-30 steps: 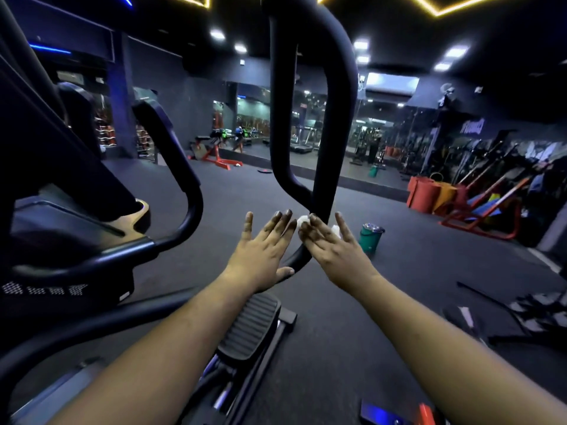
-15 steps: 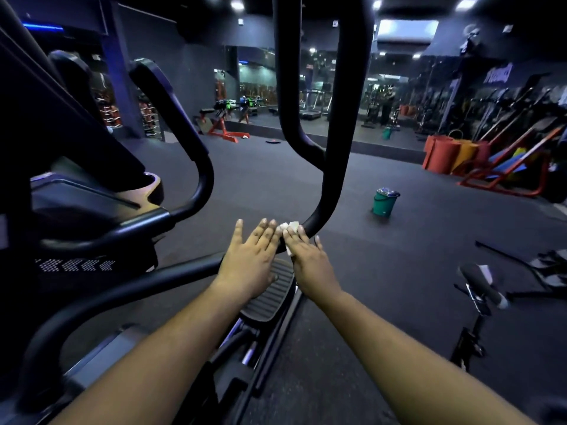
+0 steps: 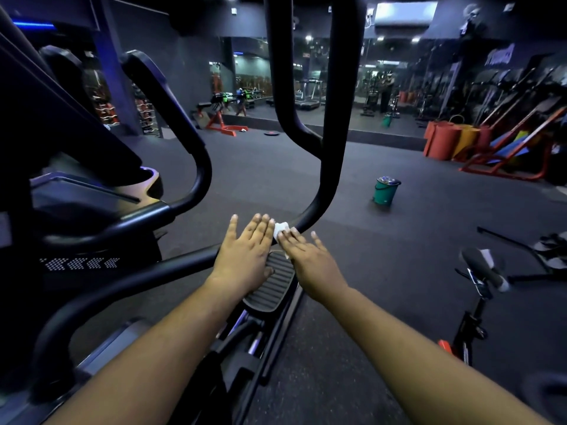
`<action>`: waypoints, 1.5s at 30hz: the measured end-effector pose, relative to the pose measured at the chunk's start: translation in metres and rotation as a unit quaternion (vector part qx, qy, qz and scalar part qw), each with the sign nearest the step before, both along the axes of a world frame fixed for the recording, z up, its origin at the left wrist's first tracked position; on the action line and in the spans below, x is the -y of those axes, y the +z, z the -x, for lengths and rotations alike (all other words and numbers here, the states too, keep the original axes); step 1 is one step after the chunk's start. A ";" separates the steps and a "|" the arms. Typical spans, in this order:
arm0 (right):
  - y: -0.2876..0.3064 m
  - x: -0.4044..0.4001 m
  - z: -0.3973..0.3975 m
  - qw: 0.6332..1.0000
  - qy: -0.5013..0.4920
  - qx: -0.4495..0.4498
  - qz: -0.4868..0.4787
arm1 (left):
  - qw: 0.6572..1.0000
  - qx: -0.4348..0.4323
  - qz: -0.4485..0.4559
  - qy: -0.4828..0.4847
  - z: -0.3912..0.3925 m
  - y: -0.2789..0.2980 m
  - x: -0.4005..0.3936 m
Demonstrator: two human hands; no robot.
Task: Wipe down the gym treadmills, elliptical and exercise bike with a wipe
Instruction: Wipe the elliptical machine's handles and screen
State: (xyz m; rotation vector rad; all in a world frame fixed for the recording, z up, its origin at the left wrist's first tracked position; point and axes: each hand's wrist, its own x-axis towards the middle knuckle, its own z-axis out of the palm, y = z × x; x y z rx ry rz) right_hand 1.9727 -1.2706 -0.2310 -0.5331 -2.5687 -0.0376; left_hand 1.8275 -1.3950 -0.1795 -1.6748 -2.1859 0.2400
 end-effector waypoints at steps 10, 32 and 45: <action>-0.009 0.004 -0.072 0.923 -0.040 -0.279 0.261 | 0.966 0.134 -0.148 -0.167 -0.049 -0.036 -0.033; -0.037 -0.190 -0.219 0.702 -0.310 -0.457 0.451 | 0.571 0.819 -0.037 -0.044 -0.207 -0.075 -0.268; -0.090 -0.286 -0.297 0.595 -0.296 -0.510 0.547 | 0.561 0.828 0.006 -0.026 -0.283 -0.117 -0.409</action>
